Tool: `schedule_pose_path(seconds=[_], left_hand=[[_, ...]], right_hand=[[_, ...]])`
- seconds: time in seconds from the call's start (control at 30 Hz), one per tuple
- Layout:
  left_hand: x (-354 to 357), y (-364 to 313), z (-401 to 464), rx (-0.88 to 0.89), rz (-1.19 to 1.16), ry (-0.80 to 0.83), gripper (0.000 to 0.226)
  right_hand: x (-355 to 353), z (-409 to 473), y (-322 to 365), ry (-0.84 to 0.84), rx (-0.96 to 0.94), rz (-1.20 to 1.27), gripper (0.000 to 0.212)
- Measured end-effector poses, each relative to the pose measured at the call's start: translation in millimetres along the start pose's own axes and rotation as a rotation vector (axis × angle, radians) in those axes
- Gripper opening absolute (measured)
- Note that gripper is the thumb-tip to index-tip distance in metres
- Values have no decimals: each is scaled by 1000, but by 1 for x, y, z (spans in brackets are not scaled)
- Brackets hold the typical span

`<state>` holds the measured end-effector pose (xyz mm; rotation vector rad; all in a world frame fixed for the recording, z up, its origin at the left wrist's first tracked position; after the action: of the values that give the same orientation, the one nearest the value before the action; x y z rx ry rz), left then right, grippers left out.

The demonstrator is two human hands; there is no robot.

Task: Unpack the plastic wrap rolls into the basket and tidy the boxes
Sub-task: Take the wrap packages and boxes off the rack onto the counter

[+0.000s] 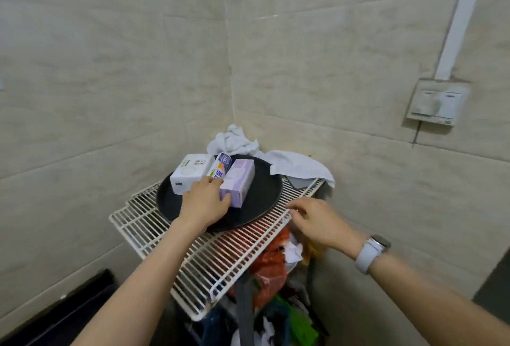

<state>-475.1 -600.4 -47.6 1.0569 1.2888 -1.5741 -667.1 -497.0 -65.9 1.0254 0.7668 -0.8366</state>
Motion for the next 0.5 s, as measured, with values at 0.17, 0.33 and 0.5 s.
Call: schedule_pose_path(seconds=[0.17,0.33,0.5], left_hand=[[46,18,43,-162,137,252,53],[62,31,56,-263,128,197,75],[61,39,60,-416,133,144,68]], right_hand=[[25,75,-19,122,-139,-51,40],[56,151,-24,318,-406,-241,61],[91,191,-18,518,-696,-355,69]])
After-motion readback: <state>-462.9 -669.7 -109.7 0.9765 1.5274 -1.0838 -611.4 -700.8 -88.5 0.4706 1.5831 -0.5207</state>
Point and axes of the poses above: each hand's wrist, its own z-axis towards the middle knuckle, its own x-axis out of the palm, y = z × x, the point moved 7 cm from there along z, towards the middle knuckle, and after that the axes turned 15 degrees about -x, right-handed, at the moved point
